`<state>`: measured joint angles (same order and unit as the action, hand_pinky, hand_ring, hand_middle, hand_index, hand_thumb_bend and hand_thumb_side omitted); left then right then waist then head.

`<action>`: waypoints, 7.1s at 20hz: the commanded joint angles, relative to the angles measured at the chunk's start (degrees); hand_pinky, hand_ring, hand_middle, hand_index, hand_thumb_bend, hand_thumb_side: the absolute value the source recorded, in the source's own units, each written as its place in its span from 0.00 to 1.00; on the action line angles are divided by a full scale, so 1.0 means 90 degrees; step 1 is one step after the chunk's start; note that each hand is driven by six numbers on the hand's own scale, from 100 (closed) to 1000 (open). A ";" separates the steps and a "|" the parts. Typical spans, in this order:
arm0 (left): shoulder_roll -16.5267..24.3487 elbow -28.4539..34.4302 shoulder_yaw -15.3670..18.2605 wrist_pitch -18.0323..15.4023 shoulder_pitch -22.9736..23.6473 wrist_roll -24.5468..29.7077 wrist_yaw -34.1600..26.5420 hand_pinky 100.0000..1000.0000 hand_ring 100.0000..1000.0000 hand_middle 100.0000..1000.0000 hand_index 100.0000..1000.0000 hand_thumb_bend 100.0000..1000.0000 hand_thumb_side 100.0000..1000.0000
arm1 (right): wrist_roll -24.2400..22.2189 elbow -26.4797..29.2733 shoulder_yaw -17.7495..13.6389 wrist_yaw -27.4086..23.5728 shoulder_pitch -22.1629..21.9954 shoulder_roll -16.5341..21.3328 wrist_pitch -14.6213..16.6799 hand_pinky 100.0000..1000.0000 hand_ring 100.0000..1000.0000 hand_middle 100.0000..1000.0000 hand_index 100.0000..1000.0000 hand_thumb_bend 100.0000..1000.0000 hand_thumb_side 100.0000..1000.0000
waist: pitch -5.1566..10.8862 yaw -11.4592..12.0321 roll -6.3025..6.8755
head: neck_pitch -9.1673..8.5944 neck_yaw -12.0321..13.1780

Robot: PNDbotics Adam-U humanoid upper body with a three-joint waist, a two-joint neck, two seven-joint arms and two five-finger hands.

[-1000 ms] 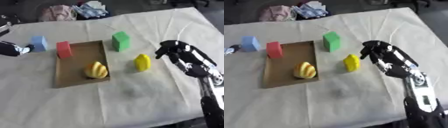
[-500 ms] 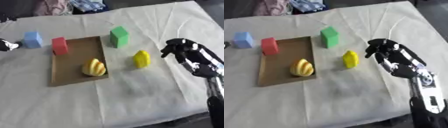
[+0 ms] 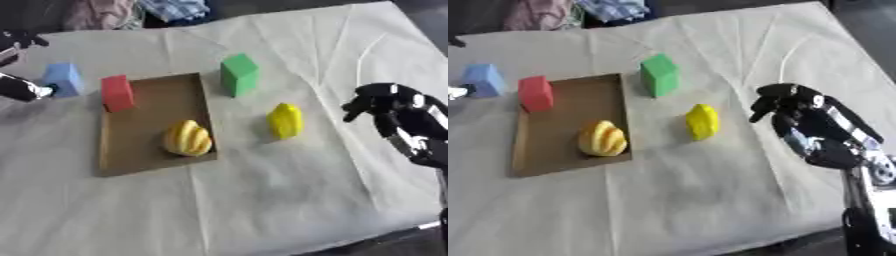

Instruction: Pick up objects on the table and place them in the box.

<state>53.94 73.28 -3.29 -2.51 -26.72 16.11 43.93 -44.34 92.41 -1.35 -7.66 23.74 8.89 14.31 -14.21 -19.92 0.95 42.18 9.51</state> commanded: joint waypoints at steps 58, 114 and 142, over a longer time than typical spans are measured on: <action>0.0044 0.4567 -0.0480 0.0794 0.1594 0.1126 0.0260 0.61 0.47 0.44 0.67 0.24 0.09 | -0.0010 0.0068 -0.0073 0.0033 -0.0120 0.0073 -0.0074 0.82 0.60 0.61 0.80 0.00 0.34 | 0.0141 0.0266 0.0147 | -0.0200 0.0614; -0.2374 0.4591 0.0338 -0.0362 0.3285 -0.2552 -0.2176 0.70 0.66 0.66 0.85 0.00 0.61 | -0.0578 -0.3261 0.1122 0.1982 0.2736 0.1675 0.2542 0.85 0.75 0.78 0.94 0.00 0.11 | 0.0484 0.1372 -0.0104 | 0.0208 -0.0439; -0.3253 0.4591 0.0285 -0.0148 0.3503 -0.2257 -0.2374 0.68 0.64 0.64 0.85 0.00 0.67 | -0.0835 -0.4315 0.1773 0.4205 0.2823 0.2241 0.4185 0.89 0.86 0.88 0.99 0.00 0.53 | 0.0623 0.1562 -0.0198 | 0.0215 -0.0542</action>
<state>24.14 113.66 -1.09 -3.90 4.90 -4.39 22.28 -33.16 51.92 14.66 31.49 48.25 26.81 33.62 -10.32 -5.91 -0.01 43.84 4.55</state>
